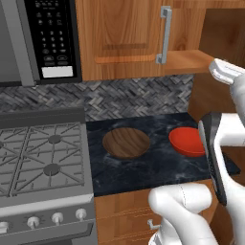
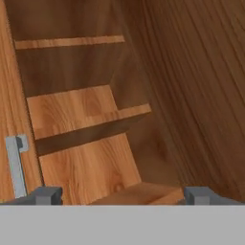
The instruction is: Open the cabinet. Pick the bowls from the counter and place them in the cabinet. Then close the cabinet.
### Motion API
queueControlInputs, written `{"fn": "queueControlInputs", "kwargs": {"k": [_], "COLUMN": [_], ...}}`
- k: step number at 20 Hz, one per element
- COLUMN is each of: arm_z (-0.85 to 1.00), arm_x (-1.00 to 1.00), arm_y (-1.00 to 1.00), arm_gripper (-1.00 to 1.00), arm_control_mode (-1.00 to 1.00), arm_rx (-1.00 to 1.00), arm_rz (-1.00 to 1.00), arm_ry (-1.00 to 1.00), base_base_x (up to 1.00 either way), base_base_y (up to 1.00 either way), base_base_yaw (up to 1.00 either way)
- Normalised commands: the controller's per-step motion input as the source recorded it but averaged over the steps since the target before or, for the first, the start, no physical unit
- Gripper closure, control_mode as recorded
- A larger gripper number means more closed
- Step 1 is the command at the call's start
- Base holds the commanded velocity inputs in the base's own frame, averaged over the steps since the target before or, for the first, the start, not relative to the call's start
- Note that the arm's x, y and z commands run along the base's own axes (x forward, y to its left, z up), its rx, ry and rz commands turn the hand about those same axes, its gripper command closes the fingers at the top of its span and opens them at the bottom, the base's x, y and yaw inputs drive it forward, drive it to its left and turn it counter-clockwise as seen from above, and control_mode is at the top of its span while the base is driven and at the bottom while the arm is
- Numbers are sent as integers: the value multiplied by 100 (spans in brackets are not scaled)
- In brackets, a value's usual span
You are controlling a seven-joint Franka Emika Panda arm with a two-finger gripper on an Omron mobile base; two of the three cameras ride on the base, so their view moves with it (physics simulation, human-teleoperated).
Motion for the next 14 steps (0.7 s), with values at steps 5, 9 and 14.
{"fn": "queueControlInputs", "kwargs": {"k": [5,9,14], "arm_z": [3,16,5], "arm_x": [14,17,26], "arm_y": [37,49,52], "arm_gripper": [-100,-100,-100], "arm_control_mode": [-100,-100,-100], "arm_rx": [-9,-19,-19], "arm_rz": [20,8,1], "arm_ry": [-11,0,-5], "base_base_x": [0,0,0], "base_base_y": [0,0,0], "base_base_yaw": [0,0,0]}}
